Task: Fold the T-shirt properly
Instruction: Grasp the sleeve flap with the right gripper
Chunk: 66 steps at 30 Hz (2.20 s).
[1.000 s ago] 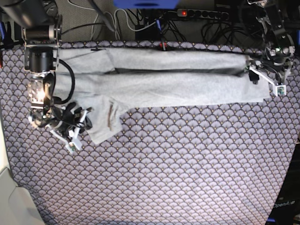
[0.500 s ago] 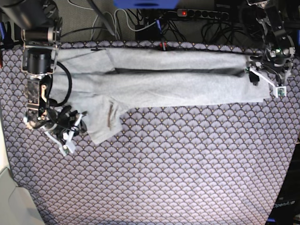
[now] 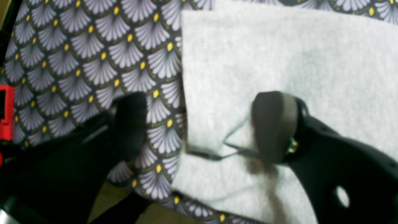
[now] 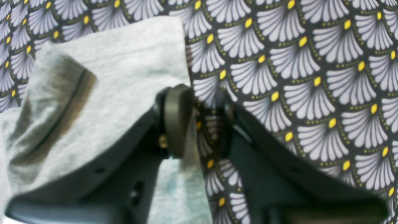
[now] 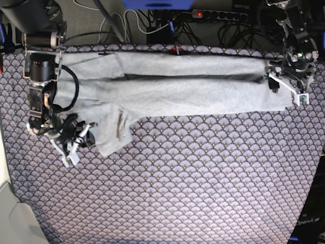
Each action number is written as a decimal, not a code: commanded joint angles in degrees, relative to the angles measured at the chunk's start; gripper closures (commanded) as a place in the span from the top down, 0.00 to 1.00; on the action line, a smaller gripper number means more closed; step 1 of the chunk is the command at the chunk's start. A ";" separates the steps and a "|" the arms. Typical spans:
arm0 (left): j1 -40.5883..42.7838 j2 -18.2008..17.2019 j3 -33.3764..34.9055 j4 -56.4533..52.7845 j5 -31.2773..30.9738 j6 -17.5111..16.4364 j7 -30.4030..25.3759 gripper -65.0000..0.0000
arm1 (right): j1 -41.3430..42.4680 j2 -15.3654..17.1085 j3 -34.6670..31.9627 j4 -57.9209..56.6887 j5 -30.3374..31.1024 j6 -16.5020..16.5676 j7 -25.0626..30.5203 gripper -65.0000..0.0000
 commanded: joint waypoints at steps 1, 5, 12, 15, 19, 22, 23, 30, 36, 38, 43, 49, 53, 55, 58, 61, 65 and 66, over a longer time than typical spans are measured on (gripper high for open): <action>-0.35 -0.73 -0.31 0.86 -0.03 0.26 -0.86 0.81 | -0.14 0.47 -0.18 0.78 -1.09 0.21 -3.02 0.13; -0.26 -0.73 -0.31 0.86 -0.03 0.26 -0.86 0.81 | -2.86 0.29 -0.27 4.48 -1.09 0.21 -3.11 0.03; -0.17 -0.73 -0.31 0.86 -0.03 0.26 -0.86 0.81 | -6.20 0.29 -0.09 11.95 -0.91 0.21 -4.16 0.00; -0.17 -0.73 -0.22 0.86 -0.03 0.26 -0.86 0.81 | -7.78 0.29 0.00 18.54 -0.82 0.21 -6.53 0.00; 0.00 -0.73 -0.22 0.86 -0.03 0.26 -0.95 0.81 | -10.51 0.11 0.09 27.95 -0.82 0.21 -10.23 0.00; 0.00 -0.73 -0.22 0.86 -0.03 0.26 -1.04 0.81 | -12.71 -0.59 0.09 34.19 -0.82 0.21 -12.34 0.00; 0.09 -0.73 -0.22 0.86 -0.03 0.26 -1.04 0.81 | -13.67 -0.68 0.09 36.12 -0.82 0.21 -12.78 0.00; 0.09 -0.73 -0.22 0.86 -0.03 0.26 -1.13 0.81 | -15.52 -1.03 0.09 39.90 -0.91 0.21 -13.39 0.00; 0.18 -0.73 -0.22 0.86 -0.03 0.26 -1.13 0.81 | -15.52 -0.68 0.09 39.90 -1.09 0.21 -14.89 0.04; 0.18 -0.73 -0.22 0.86 -0.03 0.17 -1.13 0.81 | -15.17 -0.68 0.09 39.90 -1.09 0.21 -16.64 0.13; 0.18 -0.73 -0.22 0.86 -0.03 0.17 -1.04 0.81 | -15.35 -0.68 0.00 39.90 -1.09 0.21 -16.47 0.35; 0.18 -0.73 -0.22 0.86 -0.03 0.17 -1.04 0.81 | -15.43 -0.59 -0.18 39.90 -1.00 0.21 -16.29 0.42; 0.18 -0.73 -0.22 0.86 -0.03 0.17 -1.04 0.81 | -15.08 0.11 -0.35 37.00 -1.00 0.21 -16.20 0.42; 0.18 -0.73 -0.22 0.86 -0.03 0.17 -1.04 0.81 | -14.47 0.11 -0.35 33.93 -1.00 0.21 -15.15 0.42; 0.18 -0.73 -0.22 0.86 -0.03 0.17 -1.04 0.81 | -14.03 0.20 -0.35 30.59 -1.09 0.21 -13.04 0.42; 0.18 -0.73 -0.22 0.86 -0.03 0.17 -1.04 0.81 | -13.85 0.55 -0.35 28.48 -1.09 0.21 -11.81 0.42; 0.09 -0.73 -0.22 0.86 -0.03 0.17 -1.04 0.81 | -13.85 0.73 -0.35 27.51 -1.09 0.21 -10.93 0.41; 0.00 -0.73 -0.22 0.86 -0.03 0.17 -1.04 0.81 | -13.76 0.73 -0.35 27.16 -1.09 0.21 -10.93 0.41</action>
